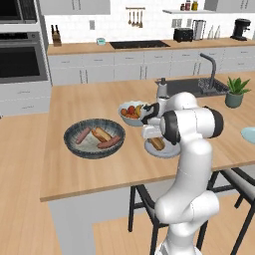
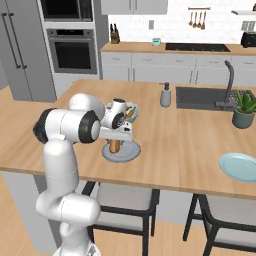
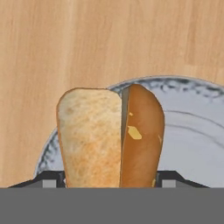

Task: Place one bun and one sausage from the bowl on each plate.

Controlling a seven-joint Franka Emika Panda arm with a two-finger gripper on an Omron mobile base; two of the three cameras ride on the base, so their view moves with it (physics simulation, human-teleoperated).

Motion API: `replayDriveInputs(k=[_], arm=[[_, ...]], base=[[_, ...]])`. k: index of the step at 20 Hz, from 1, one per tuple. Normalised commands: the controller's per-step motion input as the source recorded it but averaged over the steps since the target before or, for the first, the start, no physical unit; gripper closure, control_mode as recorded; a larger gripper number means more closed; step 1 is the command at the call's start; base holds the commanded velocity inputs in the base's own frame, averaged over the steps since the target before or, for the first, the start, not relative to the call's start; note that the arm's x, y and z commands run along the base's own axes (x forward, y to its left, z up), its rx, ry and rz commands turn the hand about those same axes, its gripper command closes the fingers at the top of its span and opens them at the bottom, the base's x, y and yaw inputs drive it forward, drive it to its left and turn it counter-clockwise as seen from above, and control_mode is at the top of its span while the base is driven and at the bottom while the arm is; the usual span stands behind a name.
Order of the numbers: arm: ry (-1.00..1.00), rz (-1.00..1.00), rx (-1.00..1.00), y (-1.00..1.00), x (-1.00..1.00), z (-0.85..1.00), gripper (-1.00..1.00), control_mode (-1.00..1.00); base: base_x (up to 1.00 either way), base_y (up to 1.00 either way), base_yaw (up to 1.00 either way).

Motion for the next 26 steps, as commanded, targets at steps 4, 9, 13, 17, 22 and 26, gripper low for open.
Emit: replayDriveInputs(k=[4, 9, 13, 17, 22, 26], arm=[[0.00, 0.00, 0.00, 0.00, 0.08, -0.13, -1.00, -1.00], [0.00, 0.00, 0.00, 0.00, 0.00, 0.00, -1.00, -1.00], [0.00, 0.00, 0.00, 0.00, -0.04, 0.00, -1.00, -1.00], [0.00, -0.03, 0.00, 0.00, -0.18, 0.03, -1.00, -1.00], [-0.04, -0.05, 0.00, 0.00, -0.20, 0.08, -1.00, -1.00], [-0.08, -0.02, 0.00, 0.00, -0.29, 0.27, -1.00, -1.00]], base=[[0.00, 0.00, 0.00], [0.00, 0.00, 0.00], [0.00, 0.00, 0.00], [0.00, 0.00, 0.00], [0.00, 0.00, 0.00], [0.00, 0.00, 0.00]])
